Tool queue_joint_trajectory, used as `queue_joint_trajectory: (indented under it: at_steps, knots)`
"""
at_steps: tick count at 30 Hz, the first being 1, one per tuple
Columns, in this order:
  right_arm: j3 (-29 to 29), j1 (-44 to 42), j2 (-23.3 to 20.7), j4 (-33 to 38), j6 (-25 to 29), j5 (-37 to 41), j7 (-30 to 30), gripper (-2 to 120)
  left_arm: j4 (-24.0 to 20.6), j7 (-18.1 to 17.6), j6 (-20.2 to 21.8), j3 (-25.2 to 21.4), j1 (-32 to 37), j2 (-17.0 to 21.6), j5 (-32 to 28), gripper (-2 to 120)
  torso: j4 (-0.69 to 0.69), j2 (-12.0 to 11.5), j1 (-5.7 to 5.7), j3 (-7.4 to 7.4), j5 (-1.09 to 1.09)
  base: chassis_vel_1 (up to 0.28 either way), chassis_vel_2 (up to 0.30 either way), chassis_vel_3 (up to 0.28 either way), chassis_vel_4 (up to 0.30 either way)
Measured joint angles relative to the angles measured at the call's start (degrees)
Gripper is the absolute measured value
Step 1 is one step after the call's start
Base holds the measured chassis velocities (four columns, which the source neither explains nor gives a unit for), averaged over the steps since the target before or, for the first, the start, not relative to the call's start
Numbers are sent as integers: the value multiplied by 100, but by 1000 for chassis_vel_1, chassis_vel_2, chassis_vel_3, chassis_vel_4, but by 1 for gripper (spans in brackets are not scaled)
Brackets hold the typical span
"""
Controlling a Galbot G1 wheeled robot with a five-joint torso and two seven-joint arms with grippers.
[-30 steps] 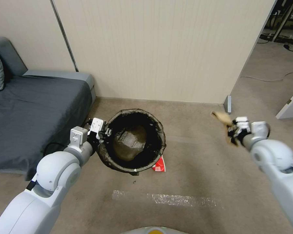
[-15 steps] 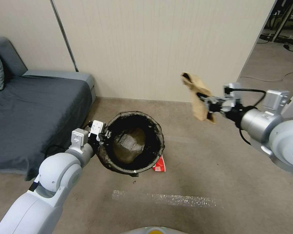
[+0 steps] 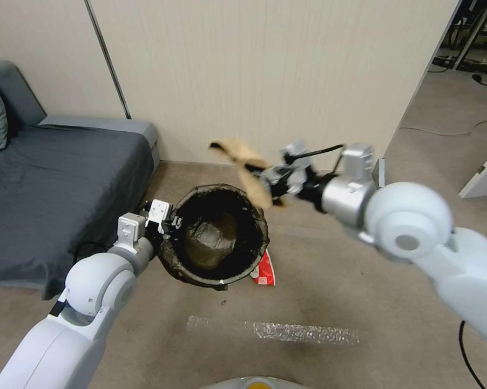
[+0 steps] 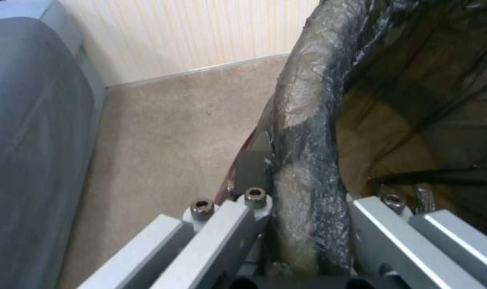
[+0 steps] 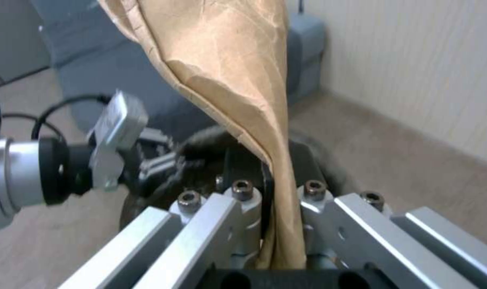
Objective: Pick up the trash bin, then pick up the garbage from the floor and place it into the trash bin.
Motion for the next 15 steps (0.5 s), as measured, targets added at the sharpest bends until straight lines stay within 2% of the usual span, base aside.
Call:
queue_joint_trajectory:
  at_steps: [5, 9, 15]
  knots:
    - [-308, -11, 116, -48, -5, 125, 239, 0, -1, -6, 0, -8, 1, -15, -9, 1, 0, 0, 0, 0, 0, 0, 0, 0, 0]
    - [-688, 119, 329, -77, -80, 492, 743, 0, 1, -14, 0, -8, -20, -40, -8, 1, 0, 0, 0, 0, -1, 0, 0, 0, 0]
    - [-761, 91, 452, -171, -132, 582, 914, 0, 8, -16, 0, -28, -20, -44, -9, 1, 0, 0, 0, 0, 0, 0, 0, 0, 0]
